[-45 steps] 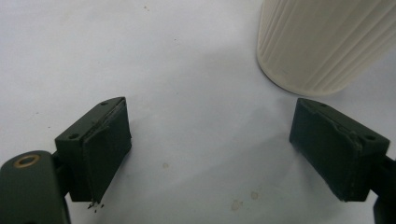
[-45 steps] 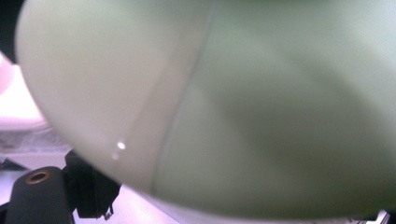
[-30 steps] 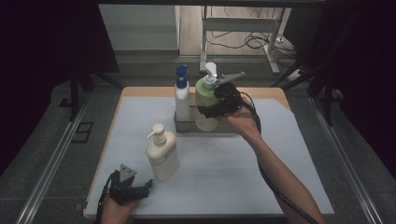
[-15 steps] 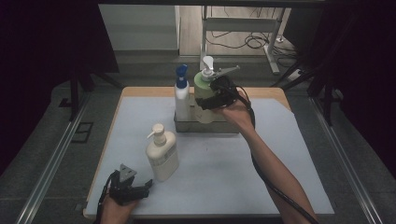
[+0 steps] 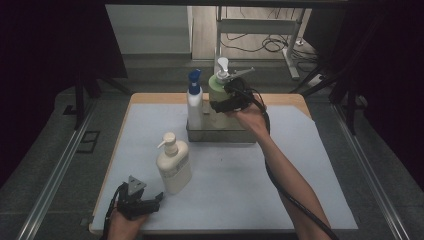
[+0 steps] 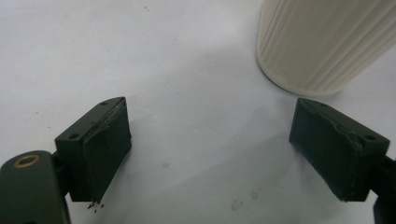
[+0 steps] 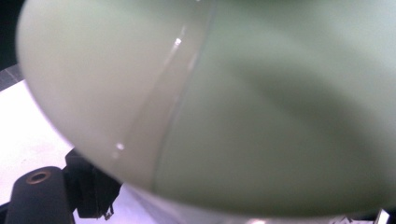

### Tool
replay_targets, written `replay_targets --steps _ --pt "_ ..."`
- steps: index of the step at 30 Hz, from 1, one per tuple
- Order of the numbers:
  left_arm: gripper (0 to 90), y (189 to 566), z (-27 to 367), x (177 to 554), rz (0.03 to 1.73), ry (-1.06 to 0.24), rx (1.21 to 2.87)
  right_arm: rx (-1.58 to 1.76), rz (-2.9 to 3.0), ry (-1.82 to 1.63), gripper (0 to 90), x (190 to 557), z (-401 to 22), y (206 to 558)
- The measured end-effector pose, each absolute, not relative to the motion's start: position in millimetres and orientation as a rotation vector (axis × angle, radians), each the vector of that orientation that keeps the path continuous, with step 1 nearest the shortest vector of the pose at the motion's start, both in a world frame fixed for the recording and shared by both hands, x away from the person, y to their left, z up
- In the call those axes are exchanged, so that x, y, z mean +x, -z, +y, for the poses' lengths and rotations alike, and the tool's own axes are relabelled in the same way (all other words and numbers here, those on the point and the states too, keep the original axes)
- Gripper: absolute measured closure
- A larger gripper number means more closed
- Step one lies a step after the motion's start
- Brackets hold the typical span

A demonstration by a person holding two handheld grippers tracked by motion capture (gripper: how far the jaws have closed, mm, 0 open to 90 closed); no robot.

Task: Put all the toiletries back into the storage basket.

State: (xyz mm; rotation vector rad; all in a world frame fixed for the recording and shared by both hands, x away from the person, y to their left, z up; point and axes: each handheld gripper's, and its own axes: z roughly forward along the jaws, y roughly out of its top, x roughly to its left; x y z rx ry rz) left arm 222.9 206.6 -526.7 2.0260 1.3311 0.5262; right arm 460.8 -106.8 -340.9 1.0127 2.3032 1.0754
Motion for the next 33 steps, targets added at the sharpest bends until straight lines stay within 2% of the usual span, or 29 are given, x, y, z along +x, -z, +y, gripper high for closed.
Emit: replay_targets --steps 33 --pt "12.5 527 207 223 1.331 -0.525 2.027 1.013 2.364 -1.039 12.4 472 -96 381"
